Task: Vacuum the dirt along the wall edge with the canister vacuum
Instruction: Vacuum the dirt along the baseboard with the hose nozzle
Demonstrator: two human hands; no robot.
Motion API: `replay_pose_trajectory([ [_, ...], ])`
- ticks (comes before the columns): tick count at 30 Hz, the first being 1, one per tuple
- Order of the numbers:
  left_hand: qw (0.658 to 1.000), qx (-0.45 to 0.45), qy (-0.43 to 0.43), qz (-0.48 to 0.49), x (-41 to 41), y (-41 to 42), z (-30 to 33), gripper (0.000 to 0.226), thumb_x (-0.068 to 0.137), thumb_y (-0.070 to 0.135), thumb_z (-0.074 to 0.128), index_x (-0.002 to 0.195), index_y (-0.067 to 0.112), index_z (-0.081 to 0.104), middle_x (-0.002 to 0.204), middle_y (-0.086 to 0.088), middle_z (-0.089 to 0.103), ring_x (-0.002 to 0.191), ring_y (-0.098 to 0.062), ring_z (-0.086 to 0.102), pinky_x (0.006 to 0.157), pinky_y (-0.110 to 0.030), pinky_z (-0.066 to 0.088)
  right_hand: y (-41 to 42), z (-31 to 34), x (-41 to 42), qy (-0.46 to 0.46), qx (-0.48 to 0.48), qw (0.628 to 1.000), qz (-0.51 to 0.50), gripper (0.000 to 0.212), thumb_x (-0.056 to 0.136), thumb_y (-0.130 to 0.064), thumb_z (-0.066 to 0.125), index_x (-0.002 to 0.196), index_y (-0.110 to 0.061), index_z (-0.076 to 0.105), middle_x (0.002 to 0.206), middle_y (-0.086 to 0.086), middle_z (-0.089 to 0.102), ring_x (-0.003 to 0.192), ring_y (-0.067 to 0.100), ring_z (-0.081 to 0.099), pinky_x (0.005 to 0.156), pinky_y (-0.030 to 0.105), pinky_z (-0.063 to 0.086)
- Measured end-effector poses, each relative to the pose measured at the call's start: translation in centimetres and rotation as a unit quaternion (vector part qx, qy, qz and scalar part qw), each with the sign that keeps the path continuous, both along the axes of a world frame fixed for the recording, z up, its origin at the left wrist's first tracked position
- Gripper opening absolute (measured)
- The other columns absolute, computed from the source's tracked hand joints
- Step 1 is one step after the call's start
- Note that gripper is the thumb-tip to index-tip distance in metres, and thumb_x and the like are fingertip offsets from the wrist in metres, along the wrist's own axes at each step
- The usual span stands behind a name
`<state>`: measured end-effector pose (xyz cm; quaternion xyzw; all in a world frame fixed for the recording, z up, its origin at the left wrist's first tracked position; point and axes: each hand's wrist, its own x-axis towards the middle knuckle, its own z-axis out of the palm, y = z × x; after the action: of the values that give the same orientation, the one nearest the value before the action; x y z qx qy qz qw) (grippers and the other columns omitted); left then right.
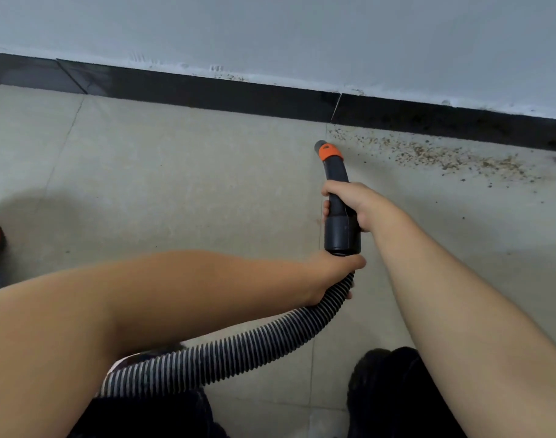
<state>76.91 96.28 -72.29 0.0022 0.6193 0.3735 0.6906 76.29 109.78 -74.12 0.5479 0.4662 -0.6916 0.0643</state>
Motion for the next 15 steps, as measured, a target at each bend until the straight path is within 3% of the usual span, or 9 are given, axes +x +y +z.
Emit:
replay_pose_trajectory([
  [5,0.990,-0.008,0.004,-0.140,0.9,1.1,1.2,0.020,0.091,0.026,0.062,0.088,0.013,0.047,0.073,-0.006,0.053,0.054,-0.016,0.054,0.038,-0.016,0.047,1.3,0.4,4.5,-0.010,-0.013,0.992,-0.121,0.011,0.085,-0.010,0.057,0.077,-0.011,0.050,0.047,0.002,0.056,0.040,0.015,0.055,0.052,0.024,0.053],
  [8,0.982,-0.007,0.015,-0.188,0.7,1.8,1.5,0.021,0.091,0.026,0.062,0.089,0.013,0.046,0.073,-0.006,0.053,0.054,-0.016,0.053,0.038,-0.015,0.046,1.8,0.2,6.0,-0.008,-0.020,0.984,-0.175,0.009,0.087,-0.012,0.056,0.082,-0.011,0.049,0.047,0.002,0.057,0.043,0.014,0.055,0.060,0.030,0.052],
  [12,0.980,-0.003,0.018,-0.198,-0.9,2.9,1.9,0.021,0.091,0.024,0.062,0.096,0.011,0.047,0.072,-0.006,0.052,0.054,-0.016,0.052,0.038,-0.015,0.045,2.7,0.2,5.1,0.000,-0.017,0.979,-0.201,0.008,0.087,-0.011,0.055,0.083,-0.011,0.048,0.047,0.002,0.056,0.042,0.014,0.055,0.063,0.032,0.052],
  [15,0.986,-0.006,0.011,-0.166,-2.2,3.2,1.9,0.019,0.090,0.023,0.063,0.090,0.013,0.046,0.073,-0.006,0.053,0.054,-0.017,0.052,0.038,-0.016,0.045,3.1,0.7,2.7,-0.003,-0.016,0.988,-0.156,0.007,0.085,-0.011,0.057,0.082,-0.010,0.050,0.049,0.002,0.057,0.042,0.014,0.057,0.060,0.029,0.054],
])
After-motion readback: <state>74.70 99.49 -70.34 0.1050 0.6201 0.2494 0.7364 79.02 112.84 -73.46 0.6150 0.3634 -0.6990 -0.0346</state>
